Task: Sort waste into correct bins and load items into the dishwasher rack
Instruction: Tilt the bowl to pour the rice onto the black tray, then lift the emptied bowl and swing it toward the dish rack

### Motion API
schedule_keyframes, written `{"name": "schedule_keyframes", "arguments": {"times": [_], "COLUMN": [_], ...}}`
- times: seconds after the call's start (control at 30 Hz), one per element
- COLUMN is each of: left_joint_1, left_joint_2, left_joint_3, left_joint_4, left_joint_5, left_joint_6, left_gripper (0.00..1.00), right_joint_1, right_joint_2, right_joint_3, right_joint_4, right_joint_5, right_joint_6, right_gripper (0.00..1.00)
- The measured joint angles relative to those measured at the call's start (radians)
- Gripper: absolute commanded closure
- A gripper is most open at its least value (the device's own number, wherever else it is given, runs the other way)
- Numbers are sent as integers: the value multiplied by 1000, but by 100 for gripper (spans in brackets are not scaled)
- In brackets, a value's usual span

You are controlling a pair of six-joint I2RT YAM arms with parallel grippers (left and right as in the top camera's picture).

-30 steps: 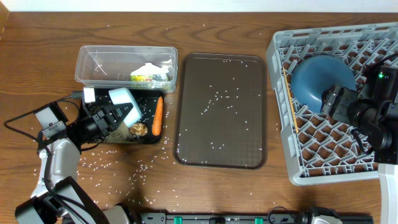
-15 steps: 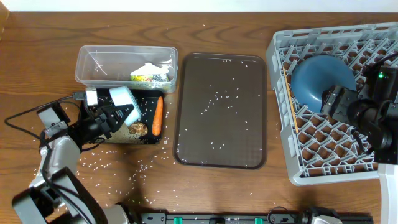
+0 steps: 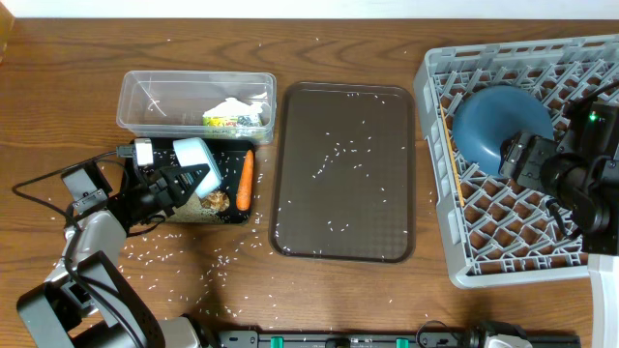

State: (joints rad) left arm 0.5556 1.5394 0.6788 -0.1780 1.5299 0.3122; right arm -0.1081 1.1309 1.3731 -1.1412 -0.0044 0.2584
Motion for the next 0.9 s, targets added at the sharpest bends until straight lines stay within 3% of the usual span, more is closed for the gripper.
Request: {"name": "schedule_keyframes", "arguments": {"times": [0.67,0.9], "left_joint_1": [-1,-8], "left_joint_2": [0,0], "left_joint_3": [-6,-10], "left_joint_4": [103,111], "left_joint_5": [-24,-9], "left_joint_6": [-133,-120], "left_gripper": [94,94], "right_joint_1": [0,0], "right_joint_2": [0,0], "right_joint_3": [0,0], "right_joint_4": [1,2], "right_joint_5": [0,0], "right_joint_6": [0,0], "right_gripper": [15,15]}}
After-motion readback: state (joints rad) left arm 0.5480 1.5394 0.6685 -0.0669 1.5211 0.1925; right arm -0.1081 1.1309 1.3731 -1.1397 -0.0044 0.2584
